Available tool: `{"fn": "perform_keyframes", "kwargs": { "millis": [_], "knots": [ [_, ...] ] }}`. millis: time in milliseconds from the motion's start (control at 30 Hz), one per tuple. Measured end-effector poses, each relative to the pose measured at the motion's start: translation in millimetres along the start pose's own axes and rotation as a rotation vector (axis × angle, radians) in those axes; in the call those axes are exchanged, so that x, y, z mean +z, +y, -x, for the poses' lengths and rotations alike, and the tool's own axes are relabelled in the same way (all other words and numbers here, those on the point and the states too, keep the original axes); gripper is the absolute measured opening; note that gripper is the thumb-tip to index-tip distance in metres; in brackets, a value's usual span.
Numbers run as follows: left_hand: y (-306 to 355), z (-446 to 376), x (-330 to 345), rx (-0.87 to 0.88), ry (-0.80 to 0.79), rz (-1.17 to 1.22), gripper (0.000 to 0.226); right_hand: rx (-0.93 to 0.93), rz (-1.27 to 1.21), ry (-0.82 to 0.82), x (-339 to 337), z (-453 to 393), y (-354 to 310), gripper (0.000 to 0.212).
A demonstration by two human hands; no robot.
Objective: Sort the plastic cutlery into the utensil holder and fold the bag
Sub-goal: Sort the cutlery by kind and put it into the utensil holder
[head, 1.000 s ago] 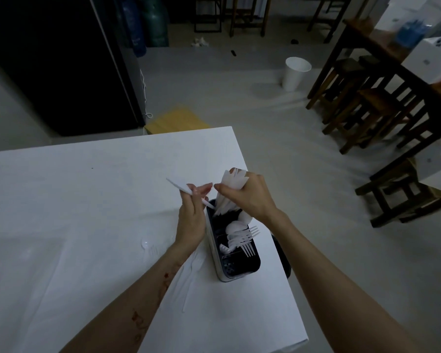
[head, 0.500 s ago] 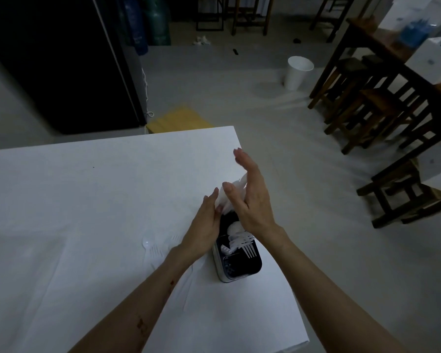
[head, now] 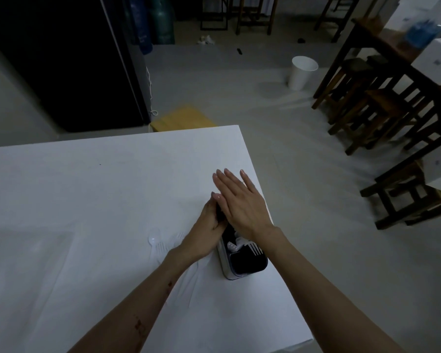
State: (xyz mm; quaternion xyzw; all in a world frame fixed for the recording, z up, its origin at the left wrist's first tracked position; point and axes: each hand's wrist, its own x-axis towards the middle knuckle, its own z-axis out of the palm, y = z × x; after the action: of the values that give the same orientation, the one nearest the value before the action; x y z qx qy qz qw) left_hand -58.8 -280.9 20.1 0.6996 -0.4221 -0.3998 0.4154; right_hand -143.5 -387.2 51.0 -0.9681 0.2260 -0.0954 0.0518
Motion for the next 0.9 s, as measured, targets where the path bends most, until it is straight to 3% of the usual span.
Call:
{"fn": "perform_keyframes", "kwargs": {
  "millis": [100, 233, 300, 400, 433, 567, 700, 800, 900],
  "knots": [
    [-14.2, 13.1, -9.3, -0.085, -0.029, -0.009, 0.076, 0.014, 0.049, -0.027, 3.9, 1.1, 1.2, 0.061],
    [-31.8, 34.5, -28.1, -0.104, 0.006, -0.106, 0.063, 0.033, 0.042, -0.050, -4.1, 0.6, -7.5, 0.073],
    [-39.3, 44.1, -39.0, -0.093, 0.064, -0.170, 0.059, 0.040, -0.014, 0.045, -10.4, -4.7, -24.1, 0.065],
    [-61.0, 60.1, -55.7, -0.143, 0.134, -0.284, 0.053, -0.009, -0.206, 0.356, -12.7, -6.9, -60.6, 0.037],
    [-70.5, 67.7, -59.8, -0.170, 0.144, -0.309, 0.051, -0.001, -0.296, 0.366, -8.7, -4.3, -74.3, 0.032],
    [-113.5, 107.9, -64.8, -0.205, 0.141, -0.409, 0.050, 0.171, -0.556, 0.083, 41.8, 26.7, -121.3, 0.025],
    [-146.9, 145.3, -67.0, -0.195, 0.065, -0.589, 0.047, 0.395, -0.484, -0.157, 90.1, 68.6, -149.2, 0.012],
    [-162.5, 161.1, -74.8, -0.147, -0.027, -0.742, 0.057, 0.485, -0.408, -0.313, 103.8, 84.4, -168.1, 0.021],
    [-166.0, 170.0, -82.6, -0.136, -0.081, -0.876, 0.050, 0.579, -0.379, -0.339, 110.3, 85.7, -183.9, 0.030]
  ]
}}
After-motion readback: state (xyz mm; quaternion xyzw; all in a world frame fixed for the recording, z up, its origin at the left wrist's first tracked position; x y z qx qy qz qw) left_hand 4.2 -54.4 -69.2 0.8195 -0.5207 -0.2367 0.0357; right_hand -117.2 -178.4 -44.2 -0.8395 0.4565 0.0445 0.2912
